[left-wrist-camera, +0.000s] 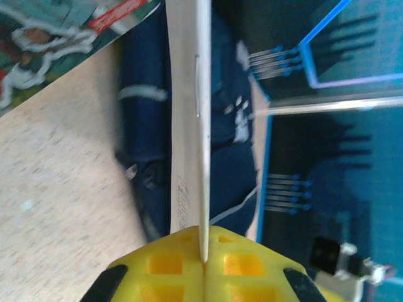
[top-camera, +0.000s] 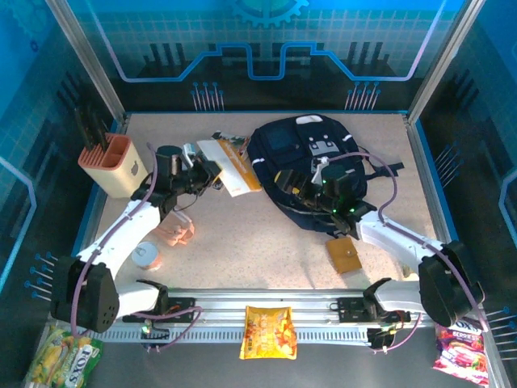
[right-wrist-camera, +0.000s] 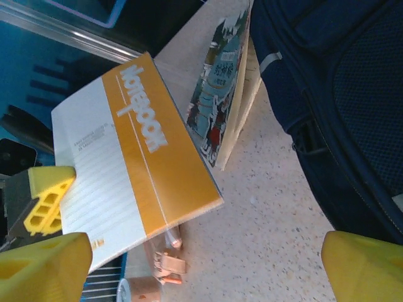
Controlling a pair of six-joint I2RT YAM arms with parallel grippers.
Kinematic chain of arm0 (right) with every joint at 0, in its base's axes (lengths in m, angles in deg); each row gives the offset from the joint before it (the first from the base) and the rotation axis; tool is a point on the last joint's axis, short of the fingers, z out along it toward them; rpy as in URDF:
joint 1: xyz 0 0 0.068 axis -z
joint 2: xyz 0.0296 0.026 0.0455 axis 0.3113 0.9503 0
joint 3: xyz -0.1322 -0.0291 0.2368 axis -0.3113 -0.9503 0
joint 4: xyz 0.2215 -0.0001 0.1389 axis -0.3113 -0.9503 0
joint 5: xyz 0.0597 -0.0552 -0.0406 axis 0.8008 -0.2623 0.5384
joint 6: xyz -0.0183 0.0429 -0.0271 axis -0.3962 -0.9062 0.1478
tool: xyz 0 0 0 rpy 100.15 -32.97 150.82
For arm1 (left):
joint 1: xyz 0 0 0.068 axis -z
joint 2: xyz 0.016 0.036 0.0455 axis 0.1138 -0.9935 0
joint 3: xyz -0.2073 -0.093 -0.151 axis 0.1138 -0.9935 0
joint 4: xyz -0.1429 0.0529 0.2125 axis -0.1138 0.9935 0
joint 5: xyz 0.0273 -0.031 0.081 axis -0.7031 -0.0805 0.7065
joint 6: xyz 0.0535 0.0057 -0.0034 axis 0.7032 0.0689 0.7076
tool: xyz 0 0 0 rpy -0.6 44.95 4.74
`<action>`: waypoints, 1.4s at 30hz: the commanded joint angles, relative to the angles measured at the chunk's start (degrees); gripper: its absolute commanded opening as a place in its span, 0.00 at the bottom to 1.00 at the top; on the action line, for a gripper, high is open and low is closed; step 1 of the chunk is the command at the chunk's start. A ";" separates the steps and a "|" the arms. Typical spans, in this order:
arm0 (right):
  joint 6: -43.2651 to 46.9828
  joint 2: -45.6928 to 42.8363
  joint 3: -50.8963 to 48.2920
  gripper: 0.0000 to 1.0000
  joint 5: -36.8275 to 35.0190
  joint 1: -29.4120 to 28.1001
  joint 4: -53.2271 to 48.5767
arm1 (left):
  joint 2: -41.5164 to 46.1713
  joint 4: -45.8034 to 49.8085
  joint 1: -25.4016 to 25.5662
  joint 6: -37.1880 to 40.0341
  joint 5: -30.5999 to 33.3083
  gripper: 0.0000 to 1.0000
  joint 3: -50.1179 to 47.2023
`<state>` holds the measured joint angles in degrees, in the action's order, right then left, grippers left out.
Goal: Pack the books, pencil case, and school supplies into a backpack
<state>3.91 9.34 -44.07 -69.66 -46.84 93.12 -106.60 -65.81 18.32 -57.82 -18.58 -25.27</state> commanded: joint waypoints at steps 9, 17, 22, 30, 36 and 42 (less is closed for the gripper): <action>-18.62 7.28 -2.64 0.90 0.75 -1.92 27.74 | -6.65 -22.27 4.89 -15.06 6.27 0.00 0.43; -22.27 13.77 2.74 0.86 0.60 -4.42 29.50 | -10.17 -28.64 6.21 -18.82 5.00 0.00 -0.01; -20.98 14.46 4.50 0.83 -0.22 -4.52 28.47 | -9.97 -28.59 6.39 -18.83 5.06 0.00 -0.26; -21.63 17.19 7.09 0.73 0.42 -4.12 29.57 | -9.51 -28.56 6.40 -18.96 5.27 0.00 -0.72; -22.47 19.42 9.56 0.63 1.27 -3.13 29.03 | -9.08 -27.99 6.40 -18.44 4.82 0.00 -0.77; -25.32 23.35 10.72 0.50 5.05 -1.93 31.33 | -9.59 -27.62 6.40 -18.34 4.14 0.01 -0.98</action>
<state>-19.82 31.08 -34.59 -66.38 -49.64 121.99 -116.66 -91.54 24.40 -76.46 -13.71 -25.38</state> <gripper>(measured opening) 0.513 0.064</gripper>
